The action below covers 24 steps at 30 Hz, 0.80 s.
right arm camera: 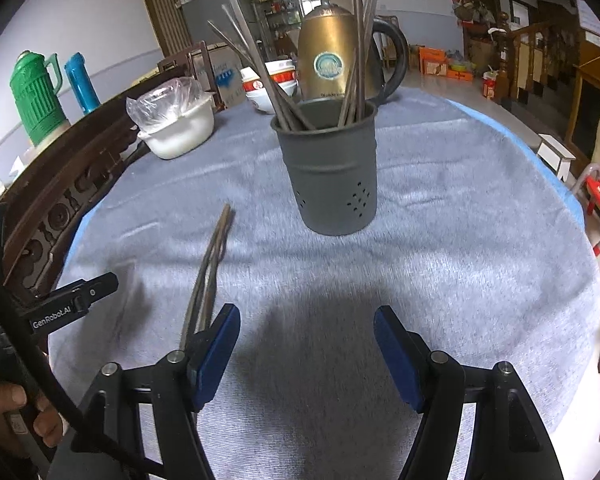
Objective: Organize utensils
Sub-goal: 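Open both tools over the cup and withdraw them toward the table, then close the right tool on a chopstick while the left tool grasps another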
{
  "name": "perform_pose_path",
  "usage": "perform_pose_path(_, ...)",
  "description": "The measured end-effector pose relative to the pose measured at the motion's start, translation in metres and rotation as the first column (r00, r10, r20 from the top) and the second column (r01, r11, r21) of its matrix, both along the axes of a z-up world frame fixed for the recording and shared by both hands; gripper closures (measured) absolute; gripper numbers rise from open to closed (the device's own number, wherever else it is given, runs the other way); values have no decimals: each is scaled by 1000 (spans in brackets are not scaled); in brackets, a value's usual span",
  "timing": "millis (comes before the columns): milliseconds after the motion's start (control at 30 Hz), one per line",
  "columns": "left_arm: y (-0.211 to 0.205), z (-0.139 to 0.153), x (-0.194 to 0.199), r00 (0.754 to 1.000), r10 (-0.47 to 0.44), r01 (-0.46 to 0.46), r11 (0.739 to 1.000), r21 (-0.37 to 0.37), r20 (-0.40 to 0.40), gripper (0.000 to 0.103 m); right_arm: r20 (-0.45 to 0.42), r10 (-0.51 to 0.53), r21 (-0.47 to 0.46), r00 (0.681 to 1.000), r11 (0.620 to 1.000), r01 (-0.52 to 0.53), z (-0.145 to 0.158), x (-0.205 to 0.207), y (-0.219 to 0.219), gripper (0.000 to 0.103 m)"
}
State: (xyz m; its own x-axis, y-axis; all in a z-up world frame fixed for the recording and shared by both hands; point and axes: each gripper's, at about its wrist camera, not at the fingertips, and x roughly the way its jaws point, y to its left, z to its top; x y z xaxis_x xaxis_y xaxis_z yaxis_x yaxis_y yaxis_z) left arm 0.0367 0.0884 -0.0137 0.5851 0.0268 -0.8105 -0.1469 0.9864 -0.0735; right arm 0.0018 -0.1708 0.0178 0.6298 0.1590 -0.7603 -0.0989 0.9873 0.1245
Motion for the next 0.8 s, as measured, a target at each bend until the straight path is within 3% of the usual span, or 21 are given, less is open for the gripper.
perform_pose_path(367,0,-22,4,998,10,-9,1000,15,-56,35,-61,-5,3,998,1000,6,-16,8,-3,30)
perform_pose_path(600,-5,-22,1,998,6,-4,999,41,-63,34,-136,130,28,982,991,-128,-10,23,25,32)
perform_pose_path(667,-5,-22,0,998,2,0,999,42,-66,34,-172,168,61,971,985,-160,-11,32,35,44)
perform_pose_path(733,-5,-21,-1,998,1,2,999,38,-68,34,-221,191,87,956,981,-176,-16,45,47,66)
perform_pose_path(800,-4,-21,-2,998,-2,5,1000,30,-70,34,-243,198,90,950,979,-181,-19,54,55,66)
